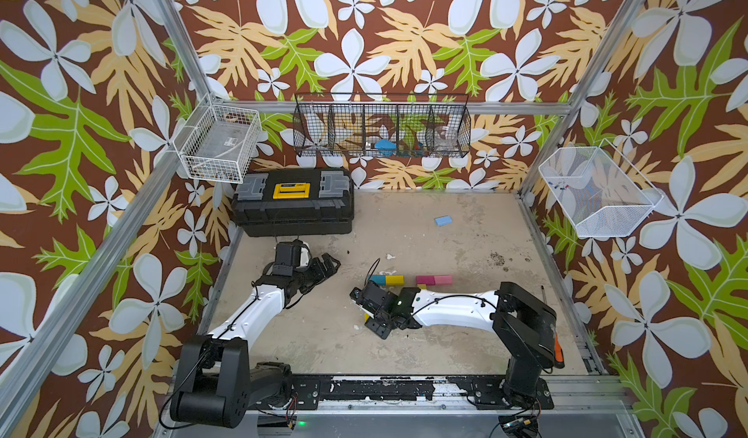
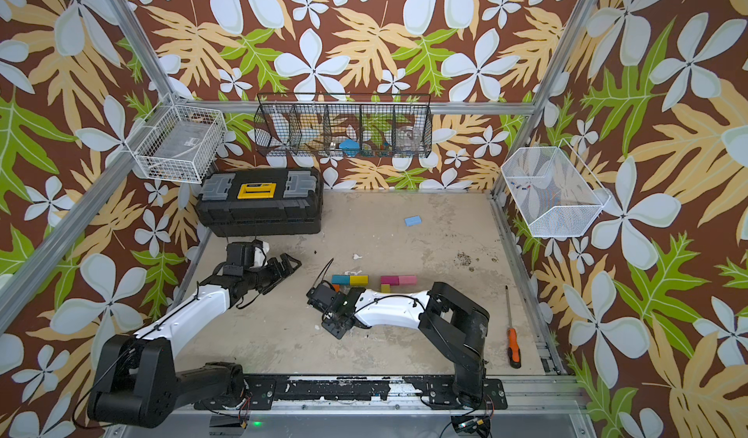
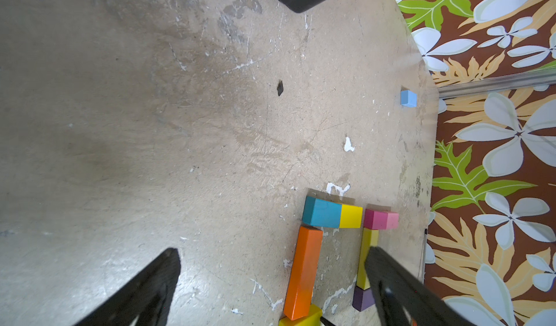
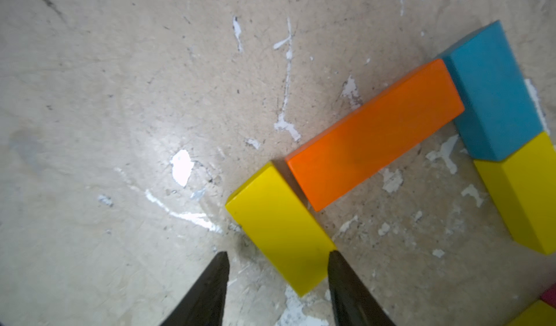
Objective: Assemble the letter c with building blocks
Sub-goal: Assemble the building block at the center of the board.
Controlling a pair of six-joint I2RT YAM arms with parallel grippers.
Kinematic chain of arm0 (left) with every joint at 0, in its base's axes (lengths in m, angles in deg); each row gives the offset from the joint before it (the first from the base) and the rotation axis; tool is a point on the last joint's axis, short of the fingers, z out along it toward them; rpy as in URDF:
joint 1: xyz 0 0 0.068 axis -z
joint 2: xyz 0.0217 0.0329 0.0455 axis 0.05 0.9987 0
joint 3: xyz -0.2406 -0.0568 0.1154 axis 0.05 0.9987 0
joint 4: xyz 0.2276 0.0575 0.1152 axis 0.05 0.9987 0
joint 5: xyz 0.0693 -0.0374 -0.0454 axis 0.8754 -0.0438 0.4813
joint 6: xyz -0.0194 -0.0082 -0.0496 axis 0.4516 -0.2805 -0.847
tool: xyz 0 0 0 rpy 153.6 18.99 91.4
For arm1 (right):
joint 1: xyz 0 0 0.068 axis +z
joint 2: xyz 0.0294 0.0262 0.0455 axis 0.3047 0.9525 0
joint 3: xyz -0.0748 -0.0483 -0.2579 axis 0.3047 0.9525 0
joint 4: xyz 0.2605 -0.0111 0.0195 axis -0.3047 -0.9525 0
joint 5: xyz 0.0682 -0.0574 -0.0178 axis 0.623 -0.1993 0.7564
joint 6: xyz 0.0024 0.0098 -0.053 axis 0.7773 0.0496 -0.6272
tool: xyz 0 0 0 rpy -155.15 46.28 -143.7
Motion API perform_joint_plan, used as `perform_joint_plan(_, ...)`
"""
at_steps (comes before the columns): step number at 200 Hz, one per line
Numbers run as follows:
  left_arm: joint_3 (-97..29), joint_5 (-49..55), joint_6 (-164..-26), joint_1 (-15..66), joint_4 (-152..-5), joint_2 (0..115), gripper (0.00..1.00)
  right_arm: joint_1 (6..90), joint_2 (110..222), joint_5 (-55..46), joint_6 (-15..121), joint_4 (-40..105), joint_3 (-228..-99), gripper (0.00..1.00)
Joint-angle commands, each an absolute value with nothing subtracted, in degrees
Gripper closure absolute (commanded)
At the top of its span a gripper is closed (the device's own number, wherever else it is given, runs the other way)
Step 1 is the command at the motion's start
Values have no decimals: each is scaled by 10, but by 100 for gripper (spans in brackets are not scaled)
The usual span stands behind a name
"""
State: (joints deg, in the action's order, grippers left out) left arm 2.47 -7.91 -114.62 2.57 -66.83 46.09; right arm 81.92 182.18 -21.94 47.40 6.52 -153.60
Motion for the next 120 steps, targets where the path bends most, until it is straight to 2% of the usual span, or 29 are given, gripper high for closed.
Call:
perform_joint_plan(1, 28, -88, -1146, 25, -674, 454, 0, 818, 1801, -188, 500, 61, -1540, 45)
perform_joint_plan(60, 65, -117, -1156, 26, -685, 420, 0, 786, 1752, -151, 570, 86, -1505, 44)
perform_joint_plan(120, 108, -132, -1163, 28, -684, 387, 0, 754, 1726, -158, 604, 99, -1487, 44)
